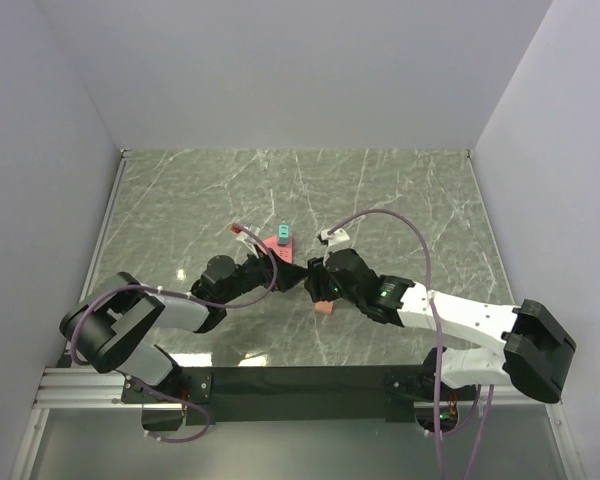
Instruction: Insert the plug
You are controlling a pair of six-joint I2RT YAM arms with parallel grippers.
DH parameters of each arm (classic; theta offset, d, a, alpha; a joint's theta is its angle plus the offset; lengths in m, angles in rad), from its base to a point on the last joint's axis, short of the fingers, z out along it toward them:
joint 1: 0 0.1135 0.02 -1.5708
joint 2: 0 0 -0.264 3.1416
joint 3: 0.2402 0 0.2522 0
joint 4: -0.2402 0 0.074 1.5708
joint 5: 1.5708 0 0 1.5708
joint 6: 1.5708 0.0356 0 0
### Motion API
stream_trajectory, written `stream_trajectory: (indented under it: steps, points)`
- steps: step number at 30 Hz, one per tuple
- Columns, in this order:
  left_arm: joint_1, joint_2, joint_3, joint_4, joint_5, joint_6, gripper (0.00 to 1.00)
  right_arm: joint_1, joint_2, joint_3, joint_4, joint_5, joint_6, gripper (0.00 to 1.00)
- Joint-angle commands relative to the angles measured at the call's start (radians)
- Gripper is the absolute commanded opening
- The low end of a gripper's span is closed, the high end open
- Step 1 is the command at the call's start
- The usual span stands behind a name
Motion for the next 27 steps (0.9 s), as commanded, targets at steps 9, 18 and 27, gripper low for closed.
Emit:
stream_trajectory:
  steps: [9, 18, 27]
  points:
    - [-0.021, 0.036, 0.051, 0.029, -0.002, 0.008, 0.74, 0.01, -0.088, -0.017, 0.082, -0.033, -0.003, 0.1]
    - [-0.027, 0.065, 0.052, 0.086, 0.067, -0.017, 0.38, 0.01, -0.082, -0.019, 0.084, -0.006, -0.003, 0.08]
    - [-0.019, 0.135, 0.063, 0.183, 0.157, -0.052, 0.0, 0.008, -0.093, -0.007, 0.104, -0.032, -0.039, 0.36]
